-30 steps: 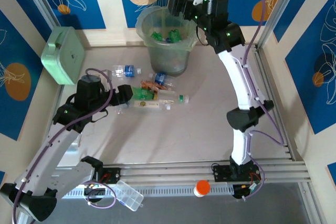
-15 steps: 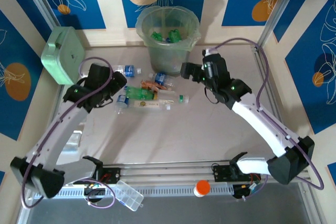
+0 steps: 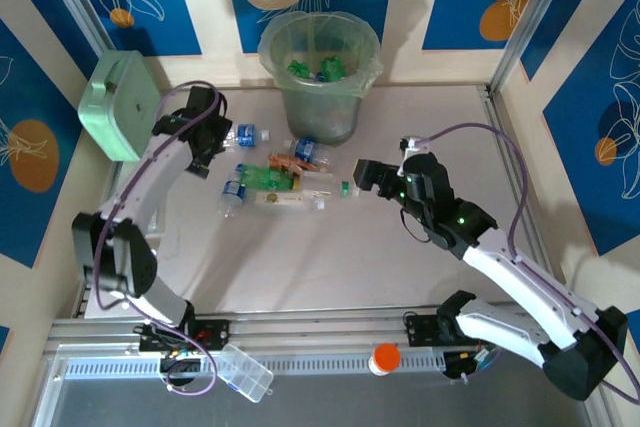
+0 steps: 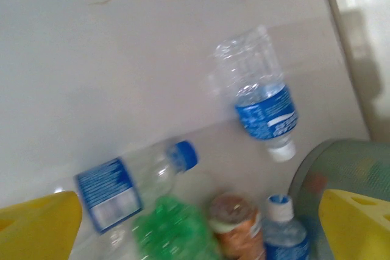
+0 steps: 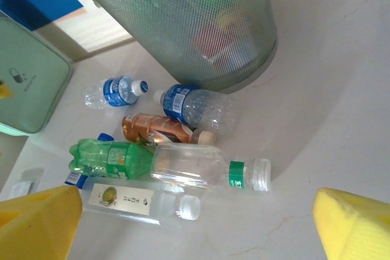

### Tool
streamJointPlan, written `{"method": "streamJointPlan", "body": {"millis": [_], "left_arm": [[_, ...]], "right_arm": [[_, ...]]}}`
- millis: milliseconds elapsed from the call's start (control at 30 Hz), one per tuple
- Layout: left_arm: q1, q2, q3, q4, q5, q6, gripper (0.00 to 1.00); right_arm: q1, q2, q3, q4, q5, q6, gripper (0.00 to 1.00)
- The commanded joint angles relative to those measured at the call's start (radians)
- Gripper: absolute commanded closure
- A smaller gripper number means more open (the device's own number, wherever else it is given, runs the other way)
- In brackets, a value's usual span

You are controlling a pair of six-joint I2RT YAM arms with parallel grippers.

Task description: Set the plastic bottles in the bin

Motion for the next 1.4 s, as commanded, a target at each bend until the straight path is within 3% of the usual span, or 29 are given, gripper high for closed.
{"method": "streamJointPlan", "body": {"millis": [0,267,467,633,800,1167,1367], "left_arm": [[0.042,0.111,0.1,0.061,0.027,-0.04,0.01],[0.106,0.4,0.308,0.081,0.112,-0.05,0.01],[0.114,0.544,0.378,0.209,0.169,-0.019,0.01],[0.114,0.633,0.452,0.187,0.194,-0.035,0.01],[0.111,0.678,0.455,0.154,0.189,-0.064,0.01],[0.111,0.72,0.473,0.142,0.201,-0.045,0.27],[0.111,0.66,0.478,0.171,0.204,0.012,0.3]], "right_arm": [[0.003,-0.066,-0.04,0.008,0.017,-0.032,0.03],[-0.019,-0.136,-0.11,-0.022,-0.013,-0.038,0.03],[-0.039,-0.123,-0.134,-0.005,-0.046,-0.041,0.02],[-0.051,-0.104,-0.141,0.007,-0.055,-0.04,0.02],[-0.072,-0.081,-0.136,0.023,-0.073,-0.04,0.03],[-0.094,-0.079,-0.129,0.018,-0.097,-0.039,0.04],[-0.085,-0.1,-0.117,0.004,-0.101,-0.049,0.05]]}}
